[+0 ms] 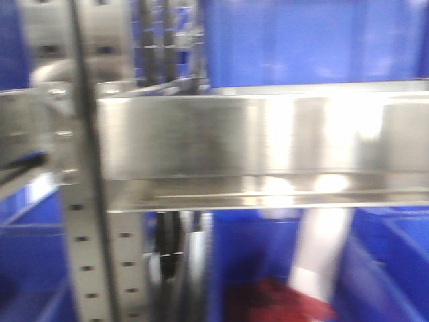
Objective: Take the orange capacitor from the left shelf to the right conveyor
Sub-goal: 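Drive the base away from the shelf holding the cylinder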
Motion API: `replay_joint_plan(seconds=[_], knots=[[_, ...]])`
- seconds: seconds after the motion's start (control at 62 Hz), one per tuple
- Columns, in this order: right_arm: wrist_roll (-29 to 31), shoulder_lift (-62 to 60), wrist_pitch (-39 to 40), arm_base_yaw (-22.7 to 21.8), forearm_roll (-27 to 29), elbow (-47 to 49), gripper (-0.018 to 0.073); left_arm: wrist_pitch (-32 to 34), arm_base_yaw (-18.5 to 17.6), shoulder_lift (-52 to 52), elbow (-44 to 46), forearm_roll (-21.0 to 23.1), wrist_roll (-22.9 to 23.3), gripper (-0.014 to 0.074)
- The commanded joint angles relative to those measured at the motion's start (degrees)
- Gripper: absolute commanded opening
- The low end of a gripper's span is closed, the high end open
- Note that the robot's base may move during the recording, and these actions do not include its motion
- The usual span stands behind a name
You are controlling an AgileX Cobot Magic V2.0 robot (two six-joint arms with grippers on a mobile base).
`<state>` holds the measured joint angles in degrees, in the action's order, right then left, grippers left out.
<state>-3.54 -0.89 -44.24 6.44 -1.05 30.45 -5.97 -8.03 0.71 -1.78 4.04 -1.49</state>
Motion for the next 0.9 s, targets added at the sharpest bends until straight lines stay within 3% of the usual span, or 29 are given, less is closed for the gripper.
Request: replay_joint_plan(seconds=[0.0, 0.887], knots=[[0.1, -0.1, 4.9, -0.4, -0.8, 1.9, 0.0097, 4.8, 0.1, 0.7, 0.3, 0.2, 0.1, -0.0127], [0.1, -0.1, 4.8, -0.4, -0.8, 1.9, 0.0097, 4.8, 0.1, 0.7, 0.3, 0.2, 0.1, -0.0127]])
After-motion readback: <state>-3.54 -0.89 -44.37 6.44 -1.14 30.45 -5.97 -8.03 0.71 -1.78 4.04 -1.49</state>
